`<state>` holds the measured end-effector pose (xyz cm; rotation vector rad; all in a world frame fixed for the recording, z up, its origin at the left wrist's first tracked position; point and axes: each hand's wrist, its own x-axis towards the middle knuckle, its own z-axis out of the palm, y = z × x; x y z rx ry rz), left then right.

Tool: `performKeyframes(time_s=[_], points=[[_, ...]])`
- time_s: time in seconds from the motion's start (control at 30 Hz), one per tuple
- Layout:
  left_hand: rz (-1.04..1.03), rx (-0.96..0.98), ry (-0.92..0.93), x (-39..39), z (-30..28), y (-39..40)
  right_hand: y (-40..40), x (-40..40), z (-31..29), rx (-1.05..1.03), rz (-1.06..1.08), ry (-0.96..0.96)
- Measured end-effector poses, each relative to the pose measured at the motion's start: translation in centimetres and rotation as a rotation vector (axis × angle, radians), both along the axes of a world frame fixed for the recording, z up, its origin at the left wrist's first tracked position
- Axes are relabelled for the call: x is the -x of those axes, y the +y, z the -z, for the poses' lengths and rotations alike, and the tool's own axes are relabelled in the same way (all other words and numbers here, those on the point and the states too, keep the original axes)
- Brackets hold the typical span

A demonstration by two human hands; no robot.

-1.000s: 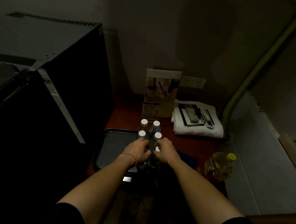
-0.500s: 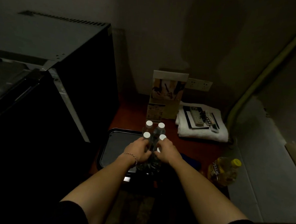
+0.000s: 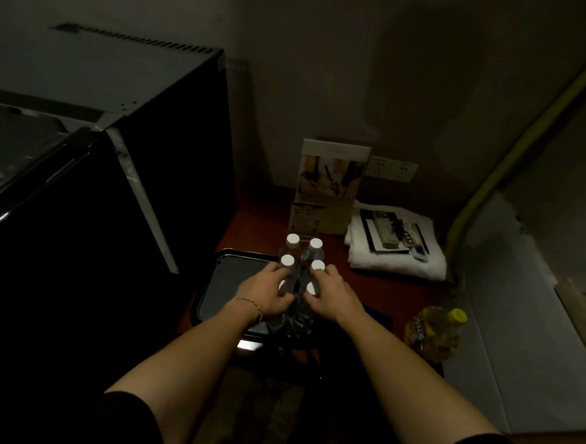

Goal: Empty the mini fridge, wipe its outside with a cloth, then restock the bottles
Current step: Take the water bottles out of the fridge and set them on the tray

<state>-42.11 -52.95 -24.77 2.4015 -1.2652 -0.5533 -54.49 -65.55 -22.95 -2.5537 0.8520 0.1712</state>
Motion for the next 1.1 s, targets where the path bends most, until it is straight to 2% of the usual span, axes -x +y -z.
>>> performKeyframes(time_s=[0.2, 0.43, 0.87, 1.1], points=[[-0.099, 0.044, -0.041, 1.6, -1.1, 2.7, 1.8, 1.7, -0.9, -0.001, -0.018, -0.028], [-0.069, 0.020, -0.081, 3.0, -1.5, 6.7, 6.7, 2.9, -2.6, 0.068, -0.053, -0.030], [0.124, -0.062, -0.240, 6.2, -4.3, 21.8, 24.0, 8.2, -4.0, 0.092, 0.121, -0.040], [0.104, -0.043, -0.243, 8.9, -4.2, 29.3, 31.8, 10.2, -4.6, 0.132, 0.080, -0.047]])
